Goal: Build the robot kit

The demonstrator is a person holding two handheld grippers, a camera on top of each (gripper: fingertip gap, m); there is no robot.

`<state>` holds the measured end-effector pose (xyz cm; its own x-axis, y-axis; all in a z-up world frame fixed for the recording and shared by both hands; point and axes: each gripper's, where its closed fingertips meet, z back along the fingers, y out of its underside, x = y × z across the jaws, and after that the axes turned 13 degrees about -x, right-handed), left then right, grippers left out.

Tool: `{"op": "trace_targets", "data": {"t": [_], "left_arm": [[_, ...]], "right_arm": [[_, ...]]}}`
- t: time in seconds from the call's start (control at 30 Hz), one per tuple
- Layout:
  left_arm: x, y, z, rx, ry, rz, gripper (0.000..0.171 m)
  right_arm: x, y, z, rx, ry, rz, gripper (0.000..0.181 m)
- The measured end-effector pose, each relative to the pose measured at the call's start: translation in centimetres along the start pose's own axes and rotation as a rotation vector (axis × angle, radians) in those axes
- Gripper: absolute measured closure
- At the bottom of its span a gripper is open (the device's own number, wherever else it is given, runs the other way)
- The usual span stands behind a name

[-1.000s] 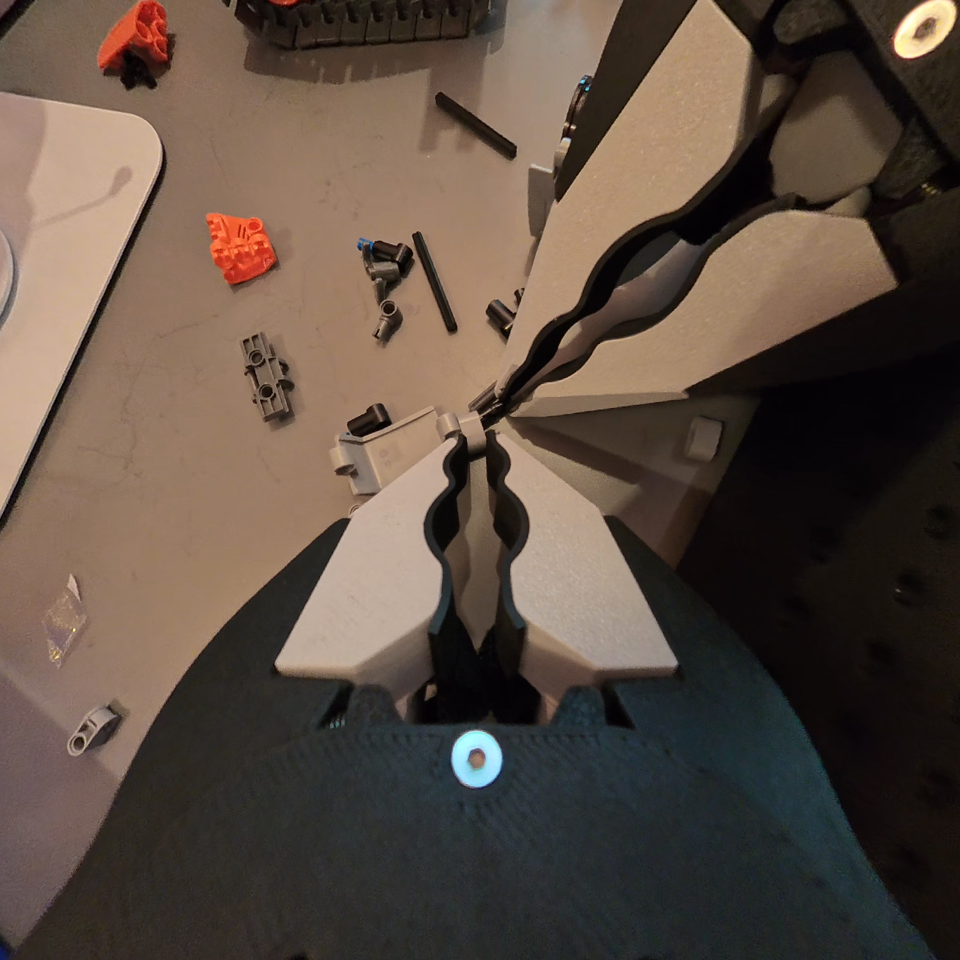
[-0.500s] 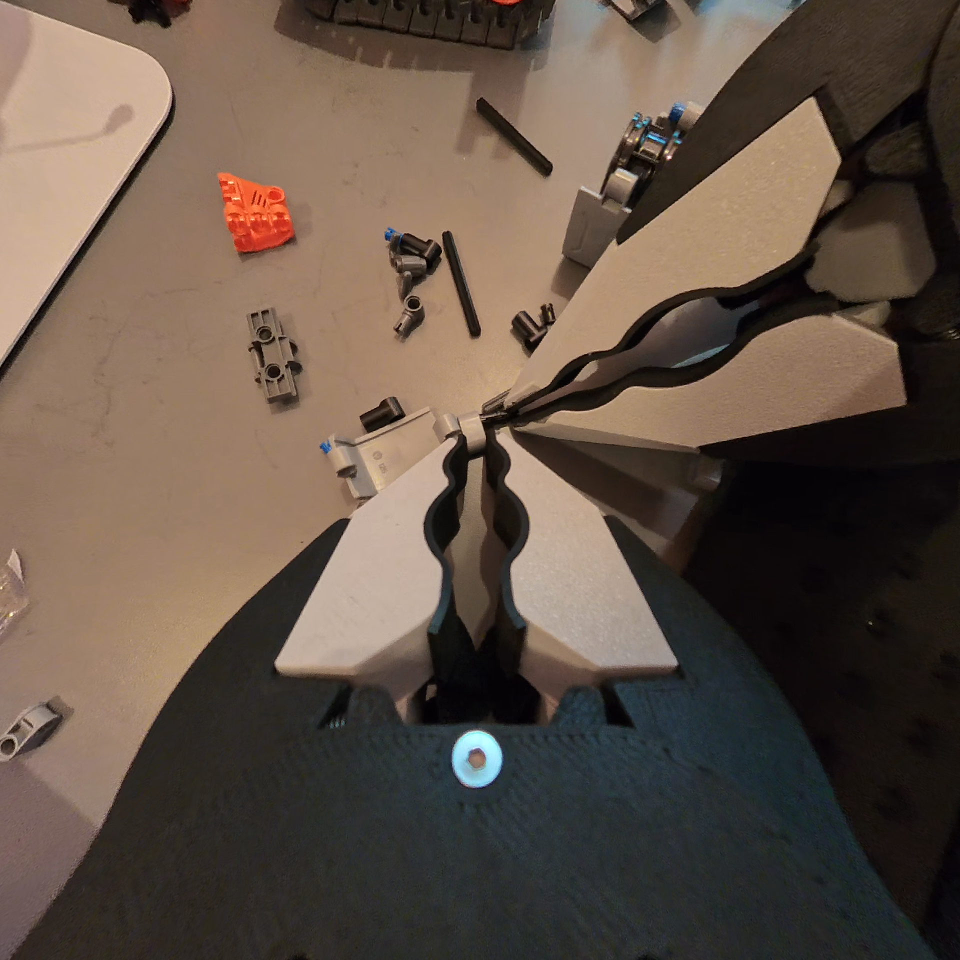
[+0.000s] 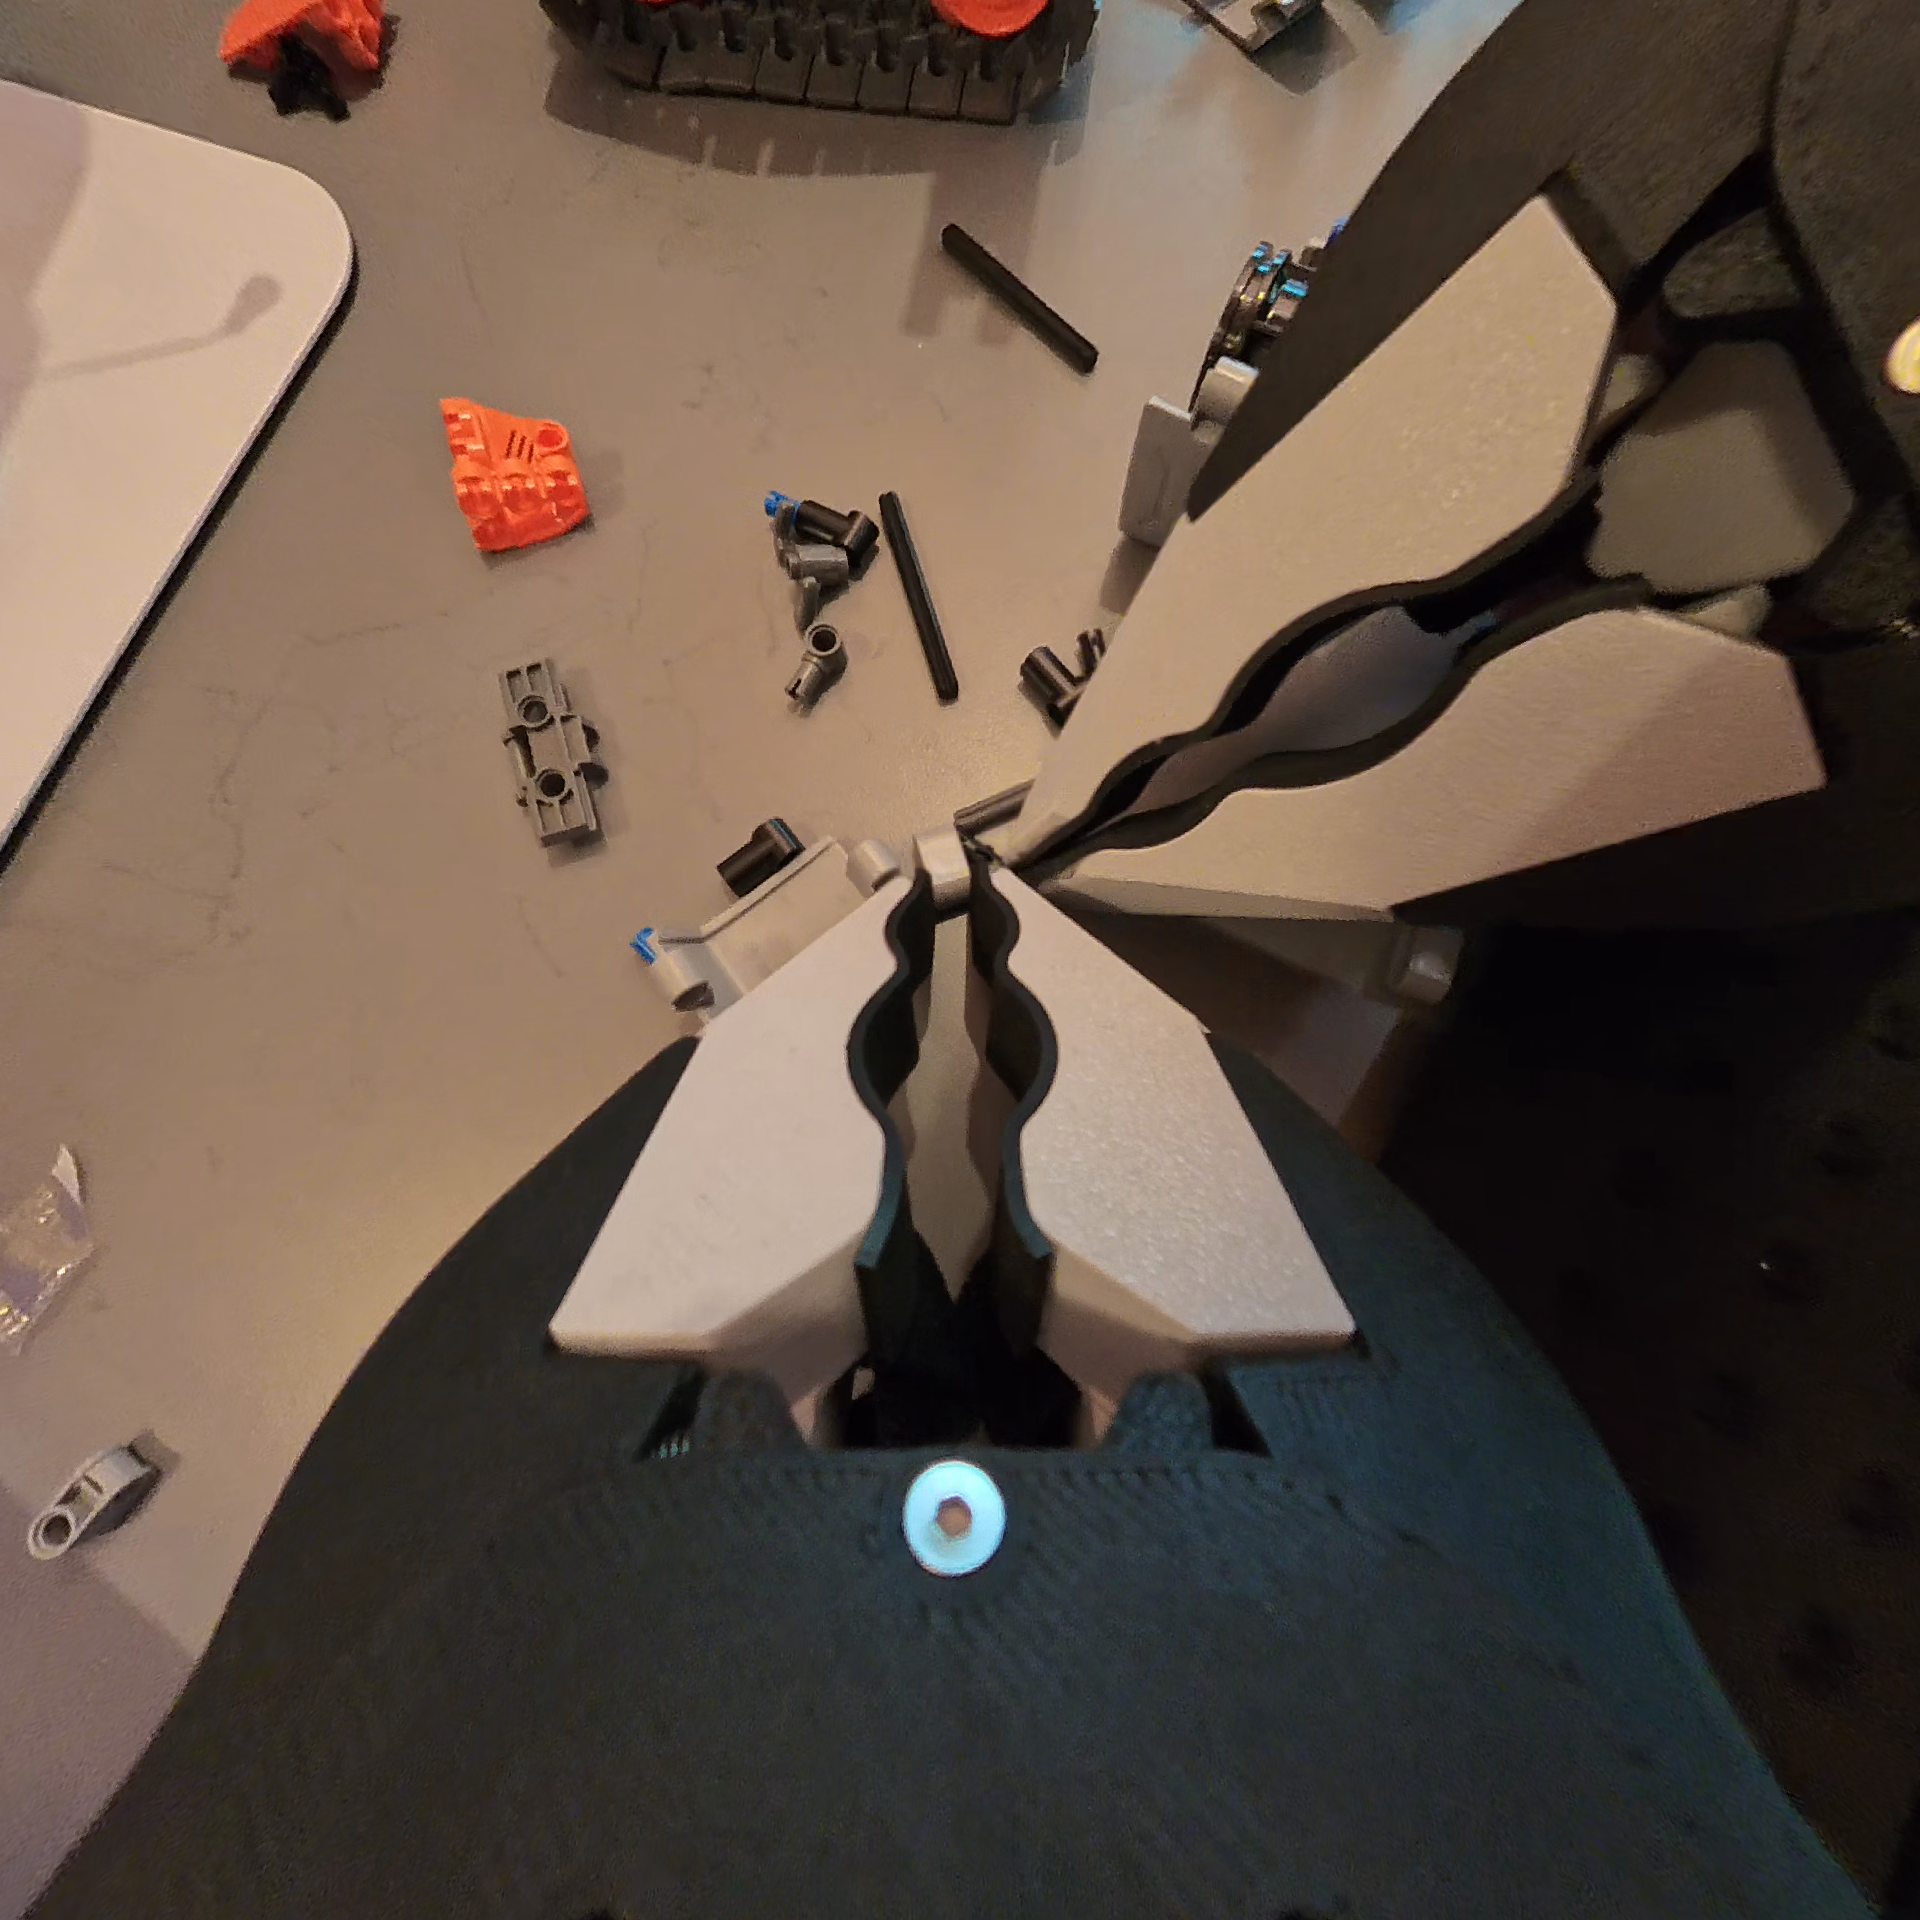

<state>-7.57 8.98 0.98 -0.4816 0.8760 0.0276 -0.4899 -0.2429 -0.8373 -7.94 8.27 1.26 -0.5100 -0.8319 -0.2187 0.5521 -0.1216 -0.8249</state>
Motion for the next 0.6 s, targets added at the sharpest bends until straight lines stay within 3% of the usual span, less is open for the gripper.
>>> {"op": "trace_targets", "data": {"t": [0.6], "left_arm": [[-0.53, 0.17, 0.18, 0.003, 0.068, -0.046, 0.167]], "right_arm": [[0.74, 0.66, 0.9, -0.02, -0.133, -0.022, 0.181]]}}
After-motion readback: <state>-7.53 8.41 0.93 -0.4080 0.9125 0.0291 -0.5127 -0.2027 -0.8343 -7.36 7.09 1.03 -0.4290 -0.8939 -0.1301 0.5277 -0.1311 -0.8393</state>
